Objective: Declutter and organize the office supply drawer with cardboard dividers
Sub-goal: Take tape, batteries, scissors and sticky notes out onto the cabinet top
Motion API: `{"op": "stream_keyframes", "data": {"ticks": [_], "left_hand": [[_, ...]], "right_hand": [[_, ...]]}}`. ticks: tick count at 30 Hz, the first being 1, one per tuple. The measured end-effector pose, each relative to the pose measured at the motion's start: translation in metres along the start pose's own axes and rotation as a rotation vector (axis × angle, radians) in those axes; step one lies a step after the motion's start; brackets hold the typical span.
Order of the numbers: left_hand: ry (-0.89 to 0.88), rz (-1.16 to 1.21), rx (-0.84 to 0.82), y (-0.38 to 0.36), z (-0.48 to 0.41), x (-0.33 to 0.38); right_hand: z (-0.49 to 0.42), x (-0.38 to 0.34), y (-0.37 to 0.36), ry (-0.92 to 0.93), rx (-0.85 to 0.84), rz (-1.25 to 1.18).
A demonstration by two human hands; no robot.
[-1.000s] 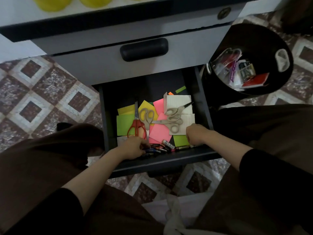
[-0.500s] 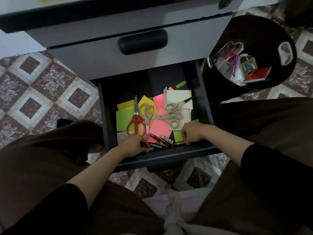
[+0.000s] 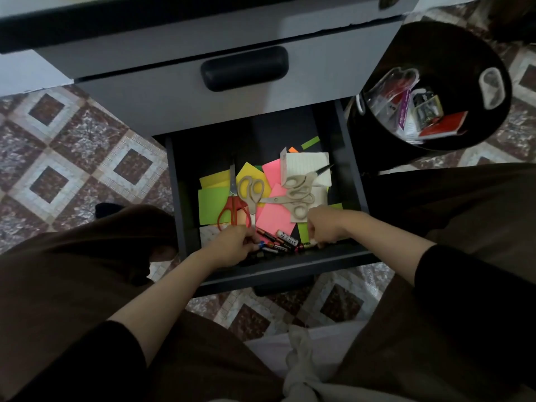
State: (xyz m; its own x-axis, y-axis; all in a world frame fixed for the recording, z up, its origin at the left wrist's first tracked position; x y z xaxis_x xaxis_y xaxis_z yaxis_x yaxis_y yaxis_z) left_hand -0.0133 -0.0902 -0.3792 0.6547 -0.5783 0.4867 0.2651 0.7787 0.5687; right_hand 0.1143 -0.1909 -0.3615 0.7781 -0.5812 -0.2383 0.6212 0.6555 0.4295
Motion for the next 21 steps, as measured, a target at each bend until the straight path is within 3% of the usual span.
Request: {"op": "stream_keyframes", "data": {"ticks": [8, 21], "left_hand": [[-0.083, 0.010, 0.246, 0.029, -0.004, 0.010], [-0.299, -0.473, 0.133, 0.003, -0.011, 0.038]], "right_hand": [[-0.002, -0.014, 0.011, 0.086, 0.192, -0.056], [-0.011, -0.001, 0.012, 0.051, 0.213, -0.135]]}}
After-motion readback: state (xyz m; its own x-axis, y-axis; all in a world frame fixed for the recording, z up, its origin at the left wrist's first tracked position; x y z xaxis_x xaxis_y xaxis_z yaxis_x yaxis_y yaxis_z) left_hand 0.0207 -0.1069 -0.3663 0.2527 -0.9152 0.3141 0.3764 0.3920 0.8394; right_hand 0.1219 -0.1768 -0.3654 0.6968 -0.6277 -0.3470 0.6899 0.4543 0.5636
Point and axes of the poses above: each hand's wrist, its own z-axis away from the middle knuckle, its own y-axis out of the back of the hand, x = y × z, the point moved 8 cm from there along -z, towards the middle knuckle, and after that the axes turned 2 degrees about z, right-handed, at the moved point
